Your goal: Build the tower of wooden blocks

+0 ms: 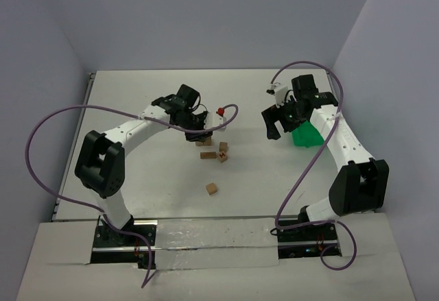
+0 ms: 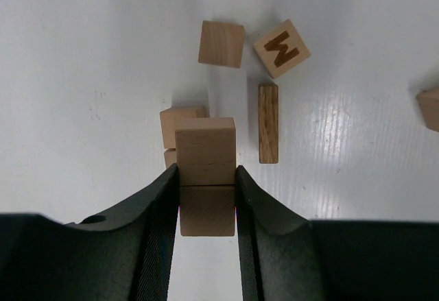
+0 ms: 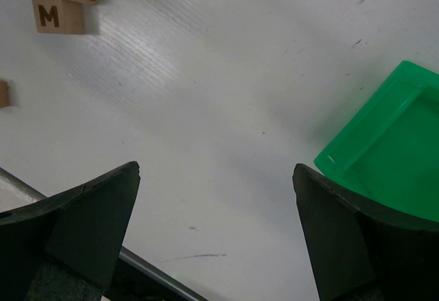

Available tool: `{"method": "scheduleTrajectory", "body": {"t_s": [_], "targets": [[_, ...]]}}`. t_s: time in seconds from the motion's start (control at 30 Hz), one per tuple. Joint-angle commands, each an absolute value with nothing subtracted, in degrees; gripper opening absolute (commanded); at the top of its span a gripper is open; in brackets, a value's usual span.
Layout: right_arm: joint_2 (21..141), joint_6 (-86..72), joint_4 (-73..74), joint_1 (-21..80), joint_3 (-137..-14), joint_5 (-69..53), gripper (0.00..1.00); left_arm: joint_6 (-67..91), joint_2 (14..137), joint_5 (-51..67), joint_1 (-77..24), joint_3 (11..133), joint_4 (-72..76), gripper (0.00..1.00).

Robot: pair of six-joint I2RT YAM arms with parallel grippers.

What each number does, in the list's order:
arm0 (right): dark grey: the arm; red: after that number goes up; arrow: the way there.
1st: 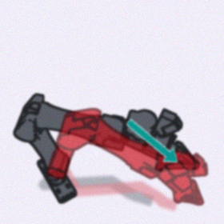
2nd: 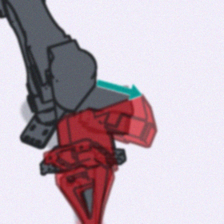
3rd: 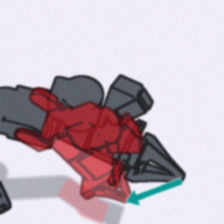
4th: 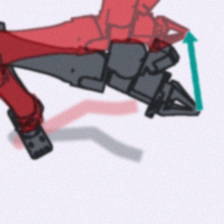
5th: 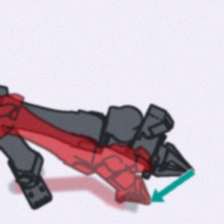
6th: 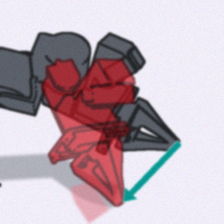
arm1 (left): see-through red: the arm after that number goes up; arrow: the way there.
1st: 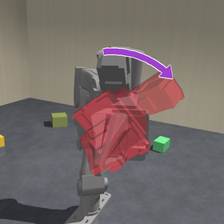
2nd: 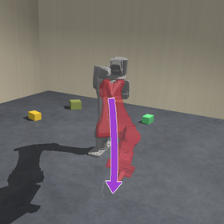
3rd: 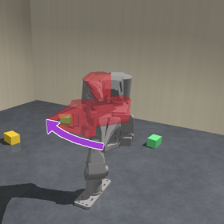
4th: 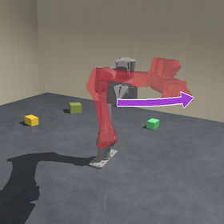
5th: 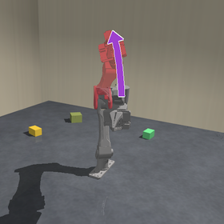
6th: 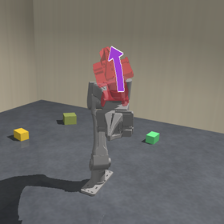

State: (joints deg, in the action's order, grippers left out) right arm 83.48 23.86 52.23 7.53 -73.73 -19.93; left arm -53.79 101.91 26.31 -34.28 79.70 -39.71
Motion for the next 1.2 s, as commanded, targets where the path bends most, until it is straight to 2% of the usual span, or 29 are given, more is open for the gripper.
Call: {"method": "scheduleTrajectory", "body": {"t_s": [0.0, 1.17], "targets": [[83.2, 23.6, 51.2, 7.7, -75.5, -19.2, 1.00, -56.2, 103.5, 27.7, -33.6, 82.8, -40.4, 0.13], [84.9, 24.7, 50.1, 7.8, -73.6, -18.6, 1.00, -58.1, 111.5, 26.4, -31.7, 86.3, -36.6, 0.16]]}}
